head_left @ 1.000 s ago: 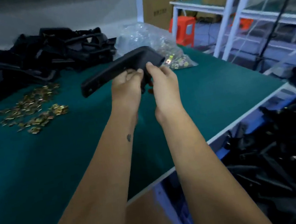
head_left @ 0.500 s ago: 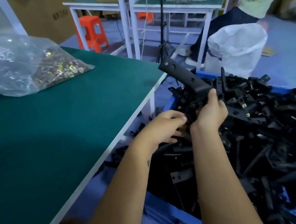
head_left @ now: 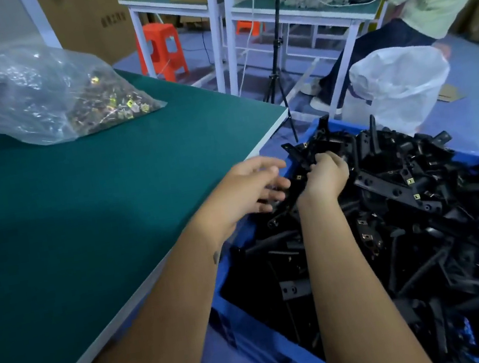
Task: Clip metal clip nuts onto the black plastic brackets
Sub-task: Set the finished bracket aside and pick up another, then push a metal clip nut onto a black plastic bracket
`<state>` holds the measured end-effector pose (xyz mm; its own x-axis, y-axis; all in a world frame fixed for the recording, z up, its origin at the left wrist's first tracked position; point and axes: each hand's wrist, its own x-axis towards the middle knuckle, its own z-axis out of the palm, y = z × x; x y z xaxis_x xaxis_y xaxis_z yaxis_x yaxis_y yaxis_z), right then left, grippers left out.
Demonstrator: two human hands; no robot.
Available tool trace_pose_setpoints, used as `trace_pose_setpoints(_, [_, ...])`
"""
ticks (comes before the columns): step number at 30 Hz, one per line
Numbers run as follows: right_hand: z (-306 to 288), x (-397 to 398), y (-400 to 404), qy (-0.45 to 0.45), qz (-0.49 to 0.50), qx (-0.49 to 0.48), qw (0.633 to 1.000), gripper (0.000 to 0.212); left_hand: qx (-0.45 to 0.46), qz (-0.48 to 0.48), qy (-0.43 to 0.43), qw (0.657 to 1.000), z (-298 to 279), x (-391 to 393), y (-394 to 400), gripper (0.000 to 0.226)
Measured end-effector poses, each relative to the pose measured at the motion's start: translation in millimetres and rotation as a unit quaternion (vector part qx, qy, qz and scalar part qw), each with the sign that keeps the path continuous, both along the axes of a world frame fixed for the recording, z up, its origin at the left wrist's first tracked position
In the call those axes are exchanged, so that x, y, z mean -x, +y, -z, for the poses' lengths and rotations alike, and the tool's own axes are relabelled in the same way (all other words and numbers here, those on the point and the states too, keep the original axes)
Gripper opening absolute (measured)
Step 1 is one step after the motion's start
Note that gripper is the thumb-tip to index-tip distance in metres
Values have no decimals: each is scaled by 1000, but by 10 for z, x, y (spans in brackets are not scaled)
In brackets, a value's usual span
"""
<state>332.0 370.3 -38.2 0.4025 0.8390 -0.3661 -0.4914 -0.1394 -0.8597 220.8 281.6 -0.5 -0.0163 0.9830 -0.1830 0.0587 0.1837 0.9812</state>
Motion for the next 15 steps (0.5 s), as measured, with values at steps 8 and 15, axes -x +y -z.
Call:
trace_pose_setpoints(8, [-593, 1509, -615, -135, -195, -248, 939, 21, -167, -332, -93, 924, -359, 1089, -439, 31])
trace_pose_setpoints(15, [-664, 2832, -1356, -224, -396, -351, 819, 19, -185, -568, 31, 802, -181, 2409, -1561, 35])
